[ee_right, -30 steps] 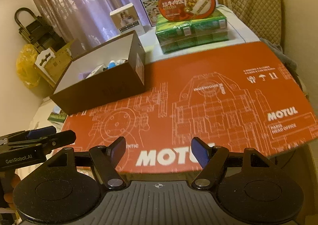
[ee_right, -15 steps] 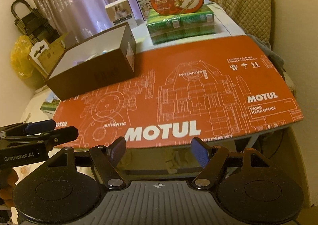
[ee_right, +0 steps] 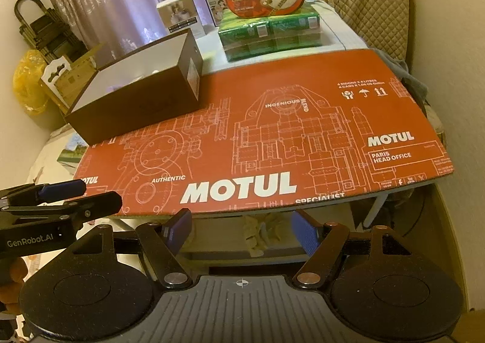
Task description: Organize rigid objects
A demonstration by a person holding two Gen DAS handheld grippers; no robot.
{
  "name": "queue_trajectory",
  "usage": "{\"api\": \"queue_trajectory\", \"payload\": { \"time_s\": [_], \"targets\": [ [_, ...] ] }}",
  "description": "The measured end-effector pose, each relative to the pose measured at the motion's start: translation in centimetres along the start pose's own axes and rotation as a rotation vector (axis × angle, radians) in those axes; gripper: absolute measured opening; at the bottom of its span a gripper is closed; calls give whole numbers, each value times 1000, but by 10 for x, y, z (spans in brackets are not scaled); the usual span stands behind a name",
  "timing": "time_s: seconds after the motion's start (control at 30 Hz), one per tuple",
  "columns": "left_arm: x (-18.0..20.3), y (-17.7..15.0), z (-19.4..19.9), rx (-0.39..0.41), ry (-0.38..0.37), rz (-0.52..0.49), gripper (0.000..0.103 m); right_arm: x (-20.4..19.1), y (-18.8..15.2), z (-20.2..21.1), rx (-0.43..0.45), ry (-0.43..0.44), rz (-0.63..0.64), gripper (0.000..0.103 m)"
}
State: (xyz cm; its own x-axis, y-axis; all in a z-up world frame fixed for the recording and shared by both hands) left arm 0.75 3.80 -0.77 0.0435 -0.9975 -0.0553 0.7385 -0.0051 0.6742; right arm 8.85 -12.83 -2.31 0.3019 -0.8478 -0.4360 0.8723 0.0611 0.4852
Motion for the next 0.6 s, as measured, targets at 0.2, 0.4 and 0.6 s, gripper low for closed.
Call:
{"api": "queue_trajectory", "payload": {
  "time_s": [0.2, 0.4, 0.6],
  "targets": [
    [1, 1, -1, 0, 0, -4, 73, 0, 0, 0, -1, 1, -2, 70],
    [4, 3, -3, -3, -3, -7, 73, 4, -1, 1, -4, 2, -6, 70],
    [8, 4, -5, -1, -6, -12, 73, 7, 0, 1, -6, 0, -9, 70]
  ]
}}
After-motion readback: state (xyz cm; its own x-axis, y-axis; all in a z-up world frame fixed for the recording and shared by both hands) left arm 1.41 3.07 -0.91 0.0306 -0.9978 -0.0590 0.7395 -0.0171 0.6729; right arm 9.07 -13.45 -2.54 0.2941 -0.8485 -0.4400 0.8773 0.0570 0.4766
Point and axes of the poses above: each gripper's, at about its wrist camera, not at the fingertips, and z roughly against the way its jaws point, x to its right, y to its top, the point moved 3 cm from there along -z, roughly the way its jaws point, and after that the axes turned 13 degrees about -z, right-handed, at the moved point
